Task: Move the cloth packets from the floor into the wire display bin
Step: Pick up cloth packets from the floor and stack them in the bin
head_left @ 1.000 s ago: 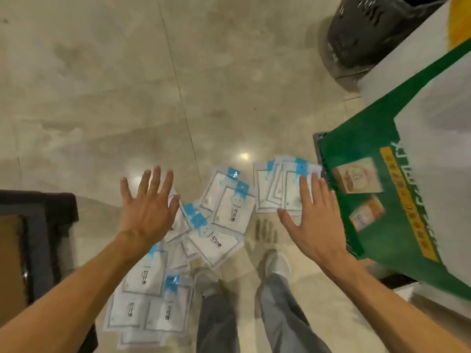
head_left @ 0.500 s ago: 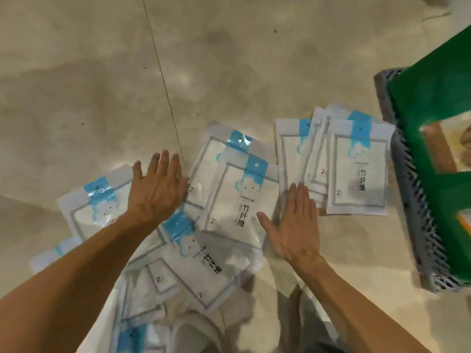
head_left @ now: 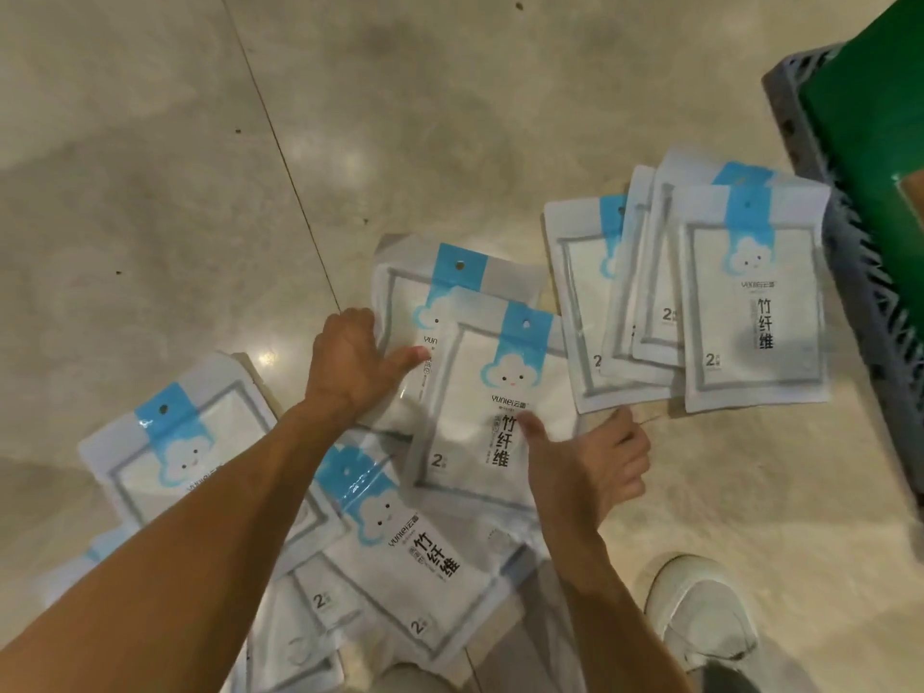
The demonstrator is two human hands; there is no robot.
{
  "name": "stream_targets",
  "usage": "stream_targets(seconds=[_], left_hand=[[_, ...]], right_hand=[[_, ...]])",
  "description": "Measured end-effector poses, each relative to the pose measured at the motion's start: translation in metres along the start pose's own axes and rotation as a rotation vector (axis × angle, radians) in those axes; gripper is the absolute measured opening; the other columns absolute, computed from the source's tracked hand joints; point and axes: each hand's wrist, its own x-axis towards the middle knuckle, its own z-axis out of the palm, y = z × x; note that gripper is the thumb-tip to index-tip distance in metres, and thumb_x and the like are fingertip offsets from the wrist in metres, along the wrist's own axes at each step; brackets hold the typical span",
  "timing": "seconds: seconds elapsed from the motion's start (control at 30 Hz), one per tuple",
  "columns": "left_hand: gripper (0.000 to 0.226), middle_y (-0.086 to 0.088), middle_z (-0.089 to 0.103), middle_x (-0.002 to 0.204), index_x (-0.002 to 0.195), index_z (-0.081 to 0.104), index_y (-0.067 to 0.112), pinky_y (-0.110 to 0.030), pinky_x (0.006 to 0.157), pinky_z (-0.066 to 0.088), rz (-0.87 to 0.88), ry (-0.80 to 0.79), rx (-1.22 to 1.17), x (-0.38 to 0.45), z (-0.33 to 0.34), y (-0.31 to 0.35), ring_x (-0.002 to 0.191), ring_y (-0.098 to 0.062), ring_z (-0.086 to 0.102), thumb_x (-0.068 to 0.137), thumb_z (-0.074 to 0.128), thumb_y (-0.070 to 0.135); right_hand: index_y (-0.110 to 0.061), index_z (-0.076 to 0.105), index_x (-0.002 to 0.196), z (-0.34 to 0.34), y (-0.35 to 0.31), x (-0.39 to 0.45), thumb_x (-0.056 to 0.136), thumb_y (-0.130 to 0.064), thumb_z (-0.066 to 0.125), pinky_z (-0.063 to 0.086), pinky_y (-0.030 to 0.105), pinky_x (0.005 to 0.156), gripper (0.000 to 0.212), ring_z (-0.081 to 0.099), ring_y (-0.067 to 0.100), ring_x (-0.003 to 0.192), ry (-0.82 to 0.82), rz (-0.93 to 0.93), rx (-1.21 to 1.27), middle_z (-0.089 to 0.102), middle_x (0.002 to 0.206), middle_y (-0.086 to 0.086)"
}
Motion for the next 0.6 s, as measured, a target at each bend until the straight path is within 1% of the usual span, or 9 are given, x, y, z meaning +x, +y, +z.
stream_targets(seconds=[0.07, 0.13, 0.2, 0.27, 0.3, 0.37, 0.5, 0.53, 0.6], left_hand=[[0.046, -0.003, 0.064, 0.083, 0.096, 0.063, 0.012, -0.030, 0.058, 0.047, -0.012, -0.051, -0.146, -0.004, -0.005, 0.003, 0.077, -0.024, 0.064, 0.081, 0.079, 0.052], [0.038, -0.004, 0.069, 0.085, 0.104, 0.066, 0.012, -0.026, 0.057, 0.048, -0.030, -0.053, -0.246, -0.012, -0.010, 0.005, 0.073, -0.020, 0.066, 0.086, 0.078, 0.042], [0.033, -0.006, 0.072, 0.090, 0.106, 0.068, 0.009, -0.026, 0.060, 0.052, -0.069, -0.038, -0.373, -0.020, -0.014, 0.003, 0.074, -0.019, 0.069, 0.088, 0.078, 0.034], [0.032, -0.005, 0.075, 0.093, 0.109, 0.069, 0.007, -0.029, 0.064, 0.056, -0.125, -0.041, -0.492, -0.026, -0.020, -0.002, 0.080, -0.019, 0.072, 0.088, 0.078, 0.029], [0.031, -0.003, 0.075, 0.093, 0.111, 0.068, 0.008, -0.026, 0.063, 0.056, -0.161, -0.047, -0.547, -0.030, -0.024, -0.004, 0.082, -0.017, 0.072, 0.089, 0.077, 0.027], [0.028, 0.004, 0.073, 0.090, 0.113, 0.065, 0.010, -0.019, 0.057, 0.054, -0.220, -0.044, -0.654, -0.039, -0.033, -0.009, 0.080, -0.009, 0.071, 0.090, 0.076, 0.021], [0.031, 0.007, 0.071, 0.091, 0.120, 0.061, 0.013, -0.025, 0.062, 0.056, -0.251, -0.006, -0.721, -0.065, -0.061, -0.021, 0.084, -0.011, 0.071, 0.092, 0.074, 0.016], [0.034, 0.007, 0.072, 0.092, 0.122, 0.060, 0.013, -0.026, 0.061, 0.057, -0.247, -0.001, -0.735, -0.073, -0.069, -0.024, 0.083, -0.012, 0.072, 0.091, 0.074, 0.014], [0.037, 0.013, 0.074, 0.080, 0.122, 0.056, 0.017, -0.021, 0.052, 0.056, -0.248, 0.025, -0.770, -0.092, -0.087, -0.028, 0.071, -0.002, 0.072, 0.090, 0.074, 0.009]], right_hand=[[-0.005, 0.031, 0.152, -0.002, -0.009, 0.005, 0.066, -0.048, 0.094, 0.028, 0.053, 0.111, 0.114, 0.041, 0.041, 0.137, -0.069, 0.122, 0.085, 0.047, 0.147, 0.022], [-0.007, 0.035, 0.145, -0.003, -0.015, 0.011, 0.069, -0.037, 0.095, 0.029, 0.053, 0.111, 0.101, 0.050, 0.041, 0.132, -0.119, 0.217, 0.171, 0.057, 0.139, 0.019], [-0.004, 0.048, 0.129, -0.002, -0.019, 0.013, 0.073, -0.035, 0.092, 0.037, 0.051, 0.108, 0.077, 0.061, 0.039, 0.121, -0.187, 0.258, 0.186, 0.067, 0.124, 0.015], [-0.003, 0.063, 0.117, -0.002, -0.019, 0.013, 0.076, -0.030, 0.091, 0.053, 0.049, 0.098, 0.057, 0.071, 0.034, 0.106, -0.288, 0.296, 0.314, 0.074, 0.110, 0.012], [-0.003, 0.068, 0.113, -0.005, -0.018, 0.013, 0.075, -0.024, 0.091, 0.059, 0.047, 0.090, 0.049, 0.074, 0.032, 0.096, -0.340, 0.325, 0.403, 0.076, 0.104, 0.011], [-0.003, 0.072, 0.111, -0.016, -0.014, 0.017, 0.078, -0.012, 0.088, 0.062, 0.043, 0.083, 0.038, 0.075, 0.030, 0.087, -0.455, 0.324, 0.520, 0.078, 0.099, 0.012], [-0.007, 0.069, 0.123, -0.056, -0.020, 0.012, 0.090, -0.001, 0.075, 0.059, 0.049, 0.095, 0.034, 0.075, 0.032, 0.105, -0.788, 0.235, 0.618, 0.079, 0.109, 0.010], [-0.006, 0.068, 0.125, -0.067, -0.024, 0.009, 0.091, 0.000, 0.073, 0.058, 0.049, 0.097, 0.035, 0.075, 0.031, 0.107, -0.819, 0.219, 0.634, 0.079, 0.111, 0.010], [-0.006, 0.069, 0.122, -0.091, -0.035, 0.001, 0.091, 0.002, 0.071, 0.059, 0.049, 0.095, 0.032, 0.075, 0.032, 0.105, -0.825, 0.214, 0.662, 0.078, 0.112, 0.013]])
